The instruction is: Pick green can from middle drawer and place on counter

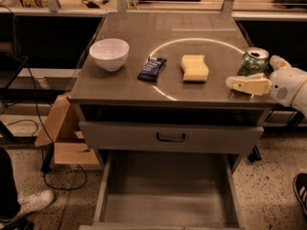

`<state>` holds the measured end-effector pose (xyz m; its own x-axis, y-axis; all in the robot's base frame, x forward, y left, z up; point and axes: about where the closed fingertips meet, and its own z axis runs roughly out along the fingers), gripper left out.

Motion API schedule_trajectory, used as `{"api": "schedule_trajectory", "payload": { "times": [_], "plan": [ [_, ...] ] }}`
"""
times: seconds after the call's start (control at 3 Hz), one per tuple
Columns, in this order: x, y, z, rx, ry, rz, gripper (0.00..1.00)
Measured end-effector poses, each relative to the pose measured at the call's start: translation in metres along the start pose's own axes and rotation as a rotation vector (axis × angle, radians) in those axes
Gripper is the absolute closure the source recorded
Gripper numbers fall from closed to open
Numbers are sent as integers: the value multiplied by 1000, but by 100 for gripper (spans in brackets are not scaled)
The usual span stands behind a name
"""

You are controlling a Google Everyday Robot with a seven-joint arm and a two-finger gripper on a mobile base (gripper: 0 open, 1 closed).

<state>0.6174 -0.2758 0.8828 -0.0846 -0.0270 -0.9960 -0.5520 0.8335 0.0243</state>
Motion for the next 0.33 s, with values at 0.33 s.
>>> {"api": "schedule_trajectory", "payload": {
  "times": [0.33],
  "plan": [
    [0, 0, 0, 0, 0, 0, 0]
  ]
}}
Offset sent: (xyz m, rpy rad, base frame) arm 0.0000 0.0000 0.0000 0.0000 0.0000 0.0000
